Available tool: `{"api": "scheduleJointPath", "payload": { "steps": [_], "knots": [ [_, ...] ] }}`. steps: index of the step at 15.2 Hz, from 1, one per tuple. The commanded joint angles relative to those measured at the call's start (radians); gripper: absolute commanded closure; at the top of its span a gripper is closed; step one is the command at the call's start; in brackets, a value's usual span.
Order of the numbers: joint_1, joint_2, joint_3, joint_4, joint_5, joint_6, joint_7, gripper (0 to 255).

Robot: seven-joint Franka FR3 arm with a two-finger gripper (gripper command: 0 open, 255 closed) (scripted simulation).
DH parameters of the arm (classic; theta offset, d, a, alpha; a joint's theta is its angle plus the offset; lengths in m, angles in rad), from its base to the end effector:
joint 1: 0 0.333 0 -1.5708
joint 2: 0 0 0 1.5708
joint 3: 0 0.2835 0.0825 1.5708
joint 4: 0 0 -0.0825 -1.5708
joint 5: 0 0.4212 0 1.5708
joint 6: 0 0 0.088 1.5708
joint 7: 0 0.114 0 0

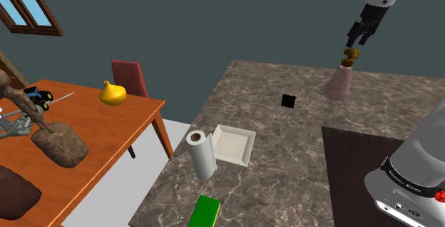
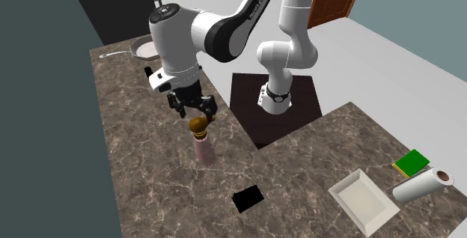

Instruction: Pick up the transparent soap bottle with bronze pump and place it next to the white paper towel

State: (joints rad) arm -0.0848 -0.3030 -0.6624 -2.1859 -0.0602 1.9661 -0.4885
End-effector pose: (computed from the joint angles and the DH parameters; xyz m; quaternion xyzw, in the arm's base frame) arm 0.3774 -0.3658 0.4367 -0.9921 0.1074 -0.0465 0.0460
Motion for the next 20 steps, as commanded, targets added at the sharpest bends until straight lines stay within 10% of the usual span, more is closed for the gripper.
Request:
{"api": "scheduleJointPath", "payload": {
  "steps": [1,13,14,20],
  "knots": [
    [0.001,0.009,-0.006,-0.018,0.005,0.027,-0.006,0],
    [0.006,0.031,-0.016,-0.063,0.016,0.09,-0.016,0],
    [0.006,0.031,-0.016,-0.063,0.016,0.09,-0.016,255],
    [0.006,0.031,-0.015,-0.063,0.016,0.09,-0.015,255]
  ]
}}
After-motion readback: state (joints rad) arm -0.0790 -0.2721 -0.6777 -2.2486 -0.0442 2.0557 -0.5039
